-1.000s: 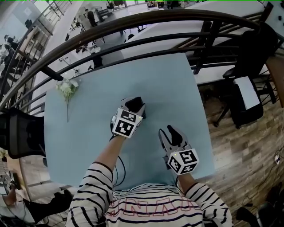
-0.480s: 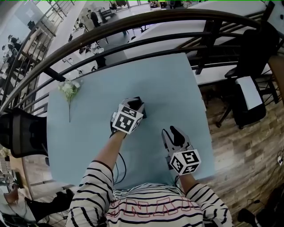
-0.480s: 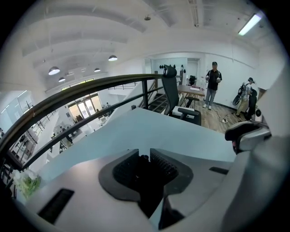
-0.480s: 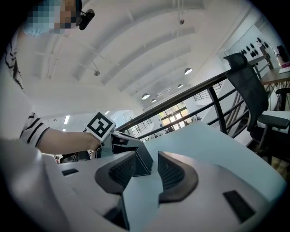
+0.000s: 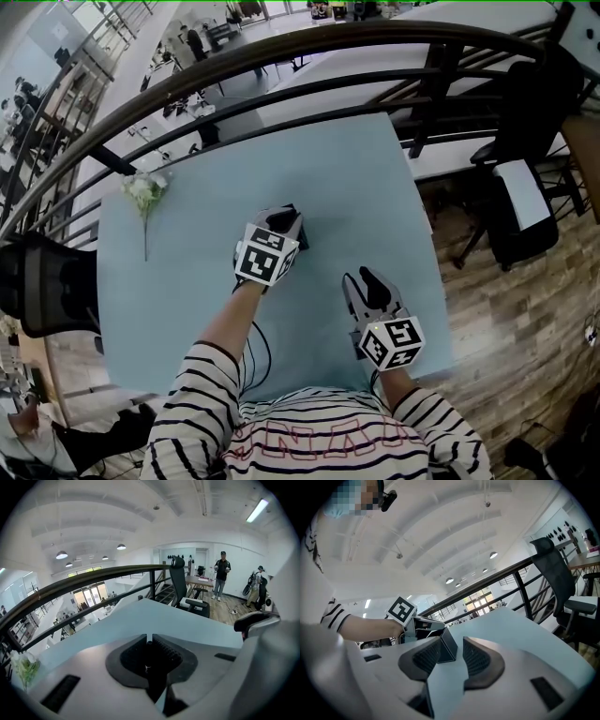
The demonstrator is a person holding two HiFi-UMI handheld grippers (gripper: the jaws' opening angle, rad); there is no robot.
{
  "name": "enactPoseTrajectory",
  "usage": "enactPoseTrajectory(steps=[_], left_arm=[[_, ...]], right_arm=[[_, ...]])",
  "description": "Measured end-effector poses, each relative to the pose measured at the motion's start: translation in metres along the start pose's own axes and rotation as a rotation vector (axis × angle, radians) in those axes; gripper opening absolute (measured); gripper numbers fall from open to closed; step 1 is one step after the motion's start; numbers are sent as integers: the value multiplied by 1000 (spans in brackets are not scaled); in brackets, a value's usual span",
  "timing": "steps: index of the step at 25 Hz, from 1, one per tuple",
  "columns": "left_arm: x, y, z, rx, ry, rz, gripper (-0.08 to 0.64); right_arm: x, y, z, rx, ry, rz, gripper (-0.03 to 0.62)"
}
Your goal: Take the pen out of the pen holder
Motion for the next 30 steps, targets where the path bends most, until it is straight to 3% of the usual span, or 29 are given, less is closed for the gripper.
enactPoseTrajectory(steps=[11, 22, 30], left_arm=[[-23, -42, -6, -3, -4, 168, 54], [-45, -123, -17, 30, -81, 405, 54], [-36, -181, -25, 39, -83, 472, 54]], right_arm=[[-4, -2, -26, 4, -38, 12, 160], [-5, -10, -78, 25, -80, 49, 160], [-1, -21, -123, 48, -107, 76, 160]])
Point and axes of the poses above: the fingertips, and each gripper's own axes: y forward along the fingers, z to its right, x out of its underside, the point moved 7 cm from there along -y, backward along the fingers, and after that the axes turned 13 degrees about z, right-handed, at the moved point
